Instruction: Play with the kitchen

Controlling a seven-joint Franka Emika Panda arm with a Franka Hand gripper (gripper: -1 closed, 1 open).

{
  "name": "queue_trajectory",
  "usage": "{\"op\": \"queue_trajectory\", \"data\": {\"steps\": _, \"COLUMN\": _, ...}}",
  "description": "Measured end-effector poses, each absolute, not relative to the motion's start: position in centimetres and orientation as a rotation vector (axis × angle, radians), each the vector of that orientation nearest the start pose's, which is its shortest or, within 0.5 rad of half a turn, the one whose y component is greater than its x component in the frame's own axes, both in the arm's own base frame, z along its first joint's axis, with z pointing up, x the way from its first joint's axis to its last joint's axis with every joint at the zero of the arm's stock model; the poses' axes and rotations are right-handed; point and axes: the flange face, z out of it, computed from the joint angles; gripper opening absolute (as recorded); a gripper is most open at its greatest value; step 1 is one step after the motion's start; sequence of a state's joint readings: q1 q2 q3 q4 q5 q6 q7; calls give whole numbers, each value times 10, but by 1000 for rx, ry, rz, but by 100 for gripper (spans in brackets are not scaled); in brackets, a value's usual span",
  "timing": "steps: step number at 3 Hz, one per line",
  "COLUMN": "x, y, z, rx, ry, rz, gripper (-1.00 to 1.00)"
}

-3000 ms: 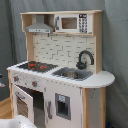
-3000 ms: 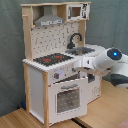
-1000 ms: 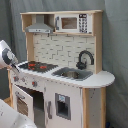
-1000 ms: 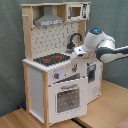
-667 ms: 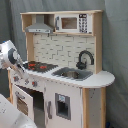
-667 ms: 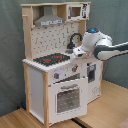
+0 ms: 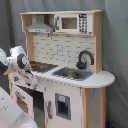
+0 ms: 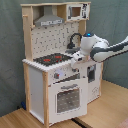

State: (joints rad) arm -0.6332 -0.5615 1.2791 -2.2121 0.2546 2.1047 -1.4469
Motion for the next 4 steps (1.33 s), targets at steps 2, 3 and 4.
{"op": "queue_trajectory", "data": {"steps": 2, "x": 383, "y": 349, "z": 415, "rx": 1563, "ry": 2334, "rz": -34, "gripper": 100}}
{"op": "queue_trajectory", "data": {"steps": 3, "x": 383, "y": 350, "z": 414, "rx": 1562, "ry": 2334, "rz": -33, "gripper": -100}}
{"op": "queue_trajectory", "data": {"steps": 4, "x": 384, "y": 354, "z": 407, "rx": 1545, "ry": 2338, "rz": -29, "gripper": -100}}
